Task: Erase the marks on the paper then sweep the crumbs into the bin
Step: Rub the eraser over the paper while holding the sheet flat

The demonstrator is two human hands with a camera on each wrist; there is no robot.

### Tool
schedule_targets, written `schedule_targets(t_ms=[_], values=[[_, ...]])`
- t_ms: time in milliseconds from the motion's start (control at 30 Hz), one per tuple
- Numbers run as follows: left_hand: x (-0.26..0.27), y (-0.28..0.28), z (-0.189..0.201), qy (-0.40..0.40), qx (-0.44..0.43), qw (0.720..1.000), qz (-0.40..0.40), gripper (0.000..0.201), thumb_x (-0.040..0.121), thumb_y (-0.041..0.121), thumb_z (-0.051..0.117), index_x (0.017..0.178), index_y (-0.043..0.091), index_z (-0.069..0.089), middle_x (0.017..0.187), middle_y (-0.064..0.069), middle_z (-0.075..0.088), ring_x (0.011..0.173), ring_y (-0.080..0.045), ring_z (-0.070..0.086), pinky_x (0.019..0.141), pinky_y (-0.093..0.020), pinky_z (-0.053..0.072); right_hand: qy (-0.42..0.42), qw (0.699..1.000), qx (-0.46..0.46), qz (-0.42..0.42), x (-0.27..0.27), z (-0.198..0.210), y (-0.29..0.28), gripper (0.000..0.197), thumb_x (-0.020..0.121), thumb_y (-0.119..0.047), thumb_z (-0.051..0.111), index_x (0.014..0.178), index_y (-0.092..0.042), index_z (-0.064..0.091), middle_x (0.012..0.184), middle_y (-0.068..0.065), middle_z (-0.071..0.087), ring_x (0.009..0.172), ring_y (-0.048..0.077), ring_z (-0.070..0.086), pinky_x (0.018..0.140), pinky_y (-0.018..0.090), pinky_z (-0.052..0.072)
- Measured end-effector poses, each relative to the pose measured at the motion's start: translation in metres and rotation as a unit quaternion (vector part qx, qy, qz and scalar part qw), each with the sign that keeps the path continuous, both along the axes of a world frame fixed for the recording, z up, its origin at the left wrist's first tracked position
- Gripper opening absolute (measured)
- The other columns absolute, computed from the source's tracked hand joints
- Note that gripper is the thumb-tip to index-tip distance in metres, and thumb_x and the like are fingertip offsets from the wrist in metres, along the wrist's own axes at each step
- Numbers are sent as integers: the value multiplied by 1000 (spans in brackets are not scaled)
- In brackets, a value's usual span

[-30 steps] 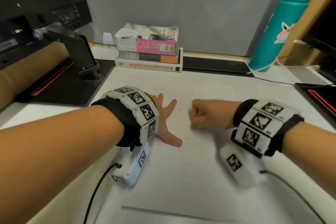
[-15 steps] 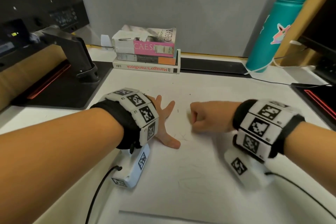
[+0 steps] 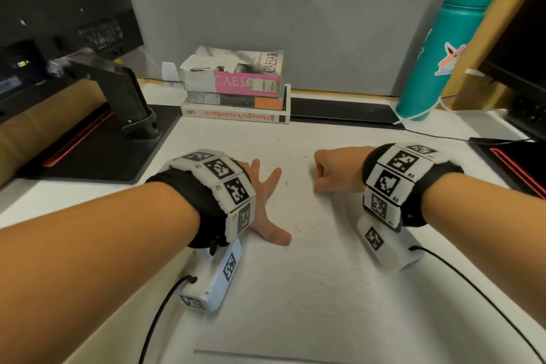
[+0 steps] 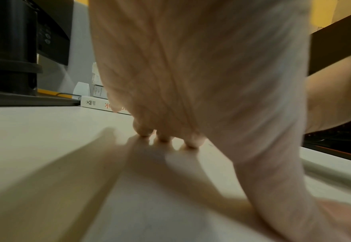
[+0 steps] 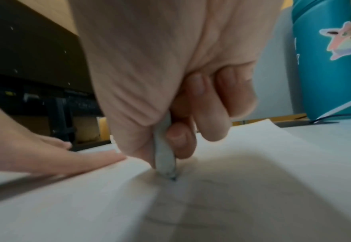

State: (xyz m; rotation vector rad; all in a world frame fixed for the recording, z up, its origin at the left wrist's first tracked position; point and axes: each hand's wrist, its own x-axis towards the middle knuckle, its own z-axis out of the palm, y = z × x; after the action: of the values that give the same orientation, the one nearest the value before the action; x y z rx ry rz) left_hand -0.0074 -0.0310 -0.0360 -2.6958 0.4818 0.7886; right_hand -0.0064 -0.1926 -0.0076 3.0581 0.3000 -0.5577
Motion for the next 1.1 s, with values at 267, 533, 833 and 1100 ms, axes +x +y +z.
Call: schedule_targets(t_ms=[267,533,833,1100], values=[[1,1,-1,5,-9,1000,1,126,63,86,49,144,30,-30,156,-10,-26,147,-31,-9,113,-55,3,-17,996,73,-55,11,-7,-10,12,92,-28,50,88,-18,45,75,-4,48,63,8,41,66,23,36],[2,-11,1,-15,27,999,-42,130,65,81,54,147,19,-25,157,-14,-22,145,-35,-14,113,-56,-4,-28,911,353,-213,2,-17,-41,29,94,-10,44,65,-8,43,63,10,44,53,16,41,50,20,37],[-36,-65,9,-4,-92,992,-88,95,88,68,37,152,18,-11,158,-7,-20,146,-29,-14,116,-48,-2,-11,900,388,-198,7,-24,-46,44,91,-7,48,47,-10,47,51,6,41,48,16,37,45,18,36],[-15,-54,8,34,-42,998,-15,118,74,76,51,146,26,-28,156,-7,-28,146,-35,-12,114,-53,3,31,957,252,-139,-5,-16,-32,17,88,-13,53,72,-9,48,72,11,48,67,22,43,67,30,36]])
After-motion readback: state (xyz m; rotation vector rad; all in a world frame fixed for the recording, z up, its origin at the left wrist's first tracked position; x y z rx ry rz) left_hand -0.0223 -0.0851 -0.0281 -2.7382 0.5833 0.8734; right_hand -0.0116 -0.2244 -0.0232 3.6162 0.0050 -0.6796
